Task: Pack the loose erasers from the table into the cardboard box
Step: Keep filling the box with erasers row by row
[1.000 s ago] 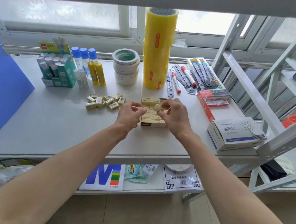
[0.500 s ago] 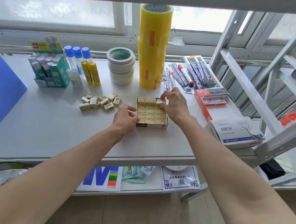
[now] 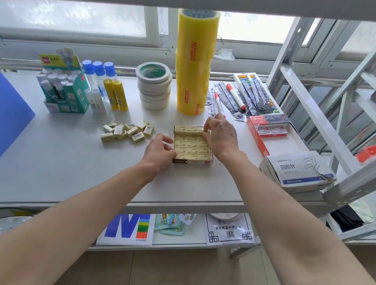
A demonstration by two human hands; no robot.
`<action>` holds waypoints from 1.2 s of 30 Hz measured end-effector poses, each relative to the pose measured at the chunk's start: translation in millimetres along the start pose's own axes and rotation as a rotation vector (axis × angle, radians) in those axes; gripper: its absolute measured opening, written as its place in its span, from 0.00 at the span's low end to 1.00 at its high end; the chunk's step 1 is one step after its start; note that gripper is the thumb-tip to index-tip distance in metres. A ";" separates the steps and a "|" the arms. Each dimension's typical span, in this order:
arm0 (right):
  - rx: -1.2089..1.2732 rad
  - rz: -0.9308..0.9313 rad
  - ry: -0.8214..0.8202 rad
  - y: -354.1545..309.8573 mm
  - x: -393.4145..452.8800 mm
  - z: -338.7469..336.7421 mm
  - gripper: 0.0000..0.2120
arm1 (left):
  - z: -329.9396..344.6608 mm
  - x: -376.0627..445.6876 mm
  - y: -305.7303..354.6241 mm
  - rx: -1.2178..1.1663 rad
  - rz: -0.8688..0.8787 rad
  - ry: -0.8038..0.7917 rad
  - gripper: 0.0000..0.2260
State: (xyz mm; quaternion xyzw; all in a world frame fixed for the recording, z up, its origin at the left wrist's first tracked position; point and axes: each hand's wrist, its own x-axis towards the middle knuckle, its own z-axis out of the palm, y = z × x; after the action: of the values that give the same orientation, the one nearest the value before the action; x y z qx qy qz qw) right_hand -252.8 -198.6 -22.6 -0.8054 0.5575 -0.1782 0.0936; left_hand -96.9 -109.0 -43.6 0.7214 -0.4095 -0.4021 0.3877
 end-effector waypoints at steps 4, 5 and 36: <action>-0.047 0.010 0.055 -3.6 -3.6 2.0 0.08 | -0.1 -2.4 1.2 0.012 -0.002 -0.010 0.13; -0.056 0.013 0.065 -3.8 -4.6 3.7 0.08 | -0.2 -2.6 1.2 0.015 -0.003 -0.014 0.13; 0.749 -0.063 -0.179 -70.1 -58.4 6.6 0.18 | -52.5 -32.6 5.4 -0.718 -0.174 -0.319 0.16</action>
State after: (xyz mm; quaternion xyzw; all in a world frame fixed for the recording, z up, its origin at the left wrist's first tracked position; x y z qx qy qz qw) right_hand -208.0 -119.2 -14.8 -0.7445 0.4186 -0.3013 0.4240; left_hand -62.4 -69.5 -10.5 0.5007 -0.2354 -0.6577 0.5112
